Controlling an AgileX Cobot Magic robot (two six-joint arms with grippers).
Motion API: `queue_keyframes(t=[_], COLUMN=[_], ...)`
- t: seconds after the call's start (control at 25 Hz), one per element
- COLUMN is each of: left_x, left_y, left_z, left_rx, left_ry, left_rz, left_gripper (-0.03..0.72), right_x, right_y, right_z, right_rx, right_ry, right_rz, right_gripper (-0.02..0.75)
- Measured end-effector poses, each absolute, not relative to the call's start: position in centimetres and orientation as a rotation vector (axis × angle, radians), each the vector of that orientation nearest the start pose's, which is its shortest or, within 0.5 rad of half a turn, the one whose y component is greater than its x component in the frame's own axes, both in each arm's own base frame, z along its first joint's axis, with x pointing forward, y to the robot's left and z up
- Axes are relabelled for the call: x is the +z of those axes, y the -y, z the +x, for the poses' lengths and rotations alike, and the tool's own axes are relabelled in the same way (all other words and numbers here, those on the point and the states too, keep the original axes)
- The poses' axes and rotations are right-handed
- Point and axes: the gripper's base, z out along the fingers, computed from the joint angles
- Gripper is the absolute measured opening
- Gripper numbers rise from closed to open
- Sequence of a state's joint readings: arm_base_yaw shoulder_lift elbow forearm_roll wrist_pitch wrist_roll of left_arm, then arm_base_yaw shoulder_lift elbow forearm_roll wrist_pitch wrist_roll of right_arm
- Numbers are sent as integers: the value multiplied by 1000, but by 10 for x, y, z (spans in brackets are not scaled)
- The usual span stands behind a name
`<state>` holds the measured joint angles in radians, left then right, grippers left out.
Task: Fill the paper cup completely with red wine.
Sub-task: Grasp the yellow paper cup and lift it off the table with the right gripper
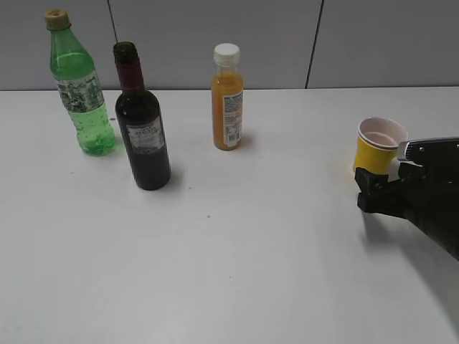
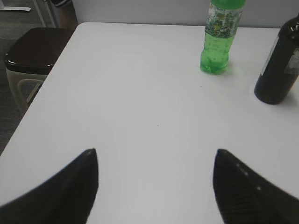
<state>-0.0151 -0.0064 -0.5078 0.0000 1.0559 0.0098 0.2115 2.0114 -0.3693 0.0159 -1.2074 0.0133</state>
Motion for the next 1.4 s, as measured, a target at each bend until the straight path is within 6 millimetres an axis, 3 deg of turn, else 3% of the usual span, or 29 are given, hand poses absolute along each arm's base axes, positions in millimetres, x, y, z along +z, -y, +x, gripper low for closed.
queue_keyframes(t=[0.8, 1.4], left_x=[280, 280], left_y=[0, 0], left_z=[-7, -7], left_rx=[-3, -3], left_ry=[-2025, -2025], left_rz=[25, 25], left_gripper=[582, 582], right_x=[36, 25], right_y=[-60, -64], right_z=[309, 341], right_rx=[118, 105], right_ry=[-1916, -1828], right_rz=[-95, -58], right_gripper=[596, 595])
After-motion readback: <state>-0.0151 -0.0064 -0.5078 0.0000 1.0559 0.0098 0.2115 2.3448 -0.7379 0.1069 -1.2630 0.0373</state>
